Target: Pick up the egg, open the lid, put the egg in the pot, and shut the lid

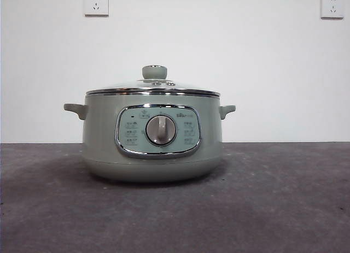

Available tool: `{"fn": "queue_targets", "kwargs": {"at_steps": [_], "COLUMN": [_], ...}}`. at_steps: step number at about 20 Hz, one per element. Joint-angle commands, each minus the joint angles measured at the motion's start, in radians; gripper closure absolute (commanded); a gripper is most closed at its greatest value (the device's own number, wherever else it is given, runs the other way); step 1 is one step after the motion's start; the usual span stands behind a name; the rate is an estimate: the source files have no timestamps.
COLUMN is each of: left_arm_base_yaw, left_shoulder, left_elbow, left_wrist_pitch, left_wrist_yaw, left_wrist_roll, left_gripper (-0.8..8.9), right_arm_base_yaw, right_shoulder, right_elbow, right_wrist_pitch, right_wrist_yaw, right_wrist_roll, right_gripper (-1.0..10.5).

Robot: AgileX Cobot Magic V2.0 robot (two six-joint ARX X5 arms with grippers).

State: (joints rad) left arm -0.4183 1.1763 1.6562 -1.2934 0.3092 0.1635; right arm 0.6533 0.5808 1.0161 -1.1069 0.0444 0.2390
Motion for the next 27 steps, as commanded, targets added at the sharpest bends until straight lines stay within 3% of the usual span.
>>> {"fn": "queue_targets", "kwargs": {"at_steps": [1,19,21,24,27], "left_arm_base_yaw": [0.0,0.001,0.001,0.079,0.217], "left_shoulder": [0.0,0.002,0.002,-0.056,-0.181], "left_elbow": [-0.002,-0.002,-0.002,-0.016,-0.122], "left_wrist_pitch": [0.0,0.0,0.021,0.237,0.481], "left_wrist_yaw": [0.005,0.005,0.005,0.032,0.203], "left_wrist_roll": [-0.006,-0.006,0.027,0.148,0.196], "left_gripper": [8.2,8.17,8.17,8.17,8.17], "right_arm_base_yaw": [0.001,0.001,0.001,0.001,0.001], "right_shoulder": [-0.002,-0.002,-0.002,-0.002,-0.002], "right_elbow": [-0.008,-0.007,-0.007,-0.007,-0.007], "right_wrist_pitch": [0.007,0.007,0.007,0.007,0.007], "right_wrist_yaw": [-0.003,0.001,0.001,0.001,0.001], "right_wrist_roll": [-0.007,0.015,0.015,0.015,0.015], "right_gripper": [9.6,9.5,9.5,9.5,9.5]}}
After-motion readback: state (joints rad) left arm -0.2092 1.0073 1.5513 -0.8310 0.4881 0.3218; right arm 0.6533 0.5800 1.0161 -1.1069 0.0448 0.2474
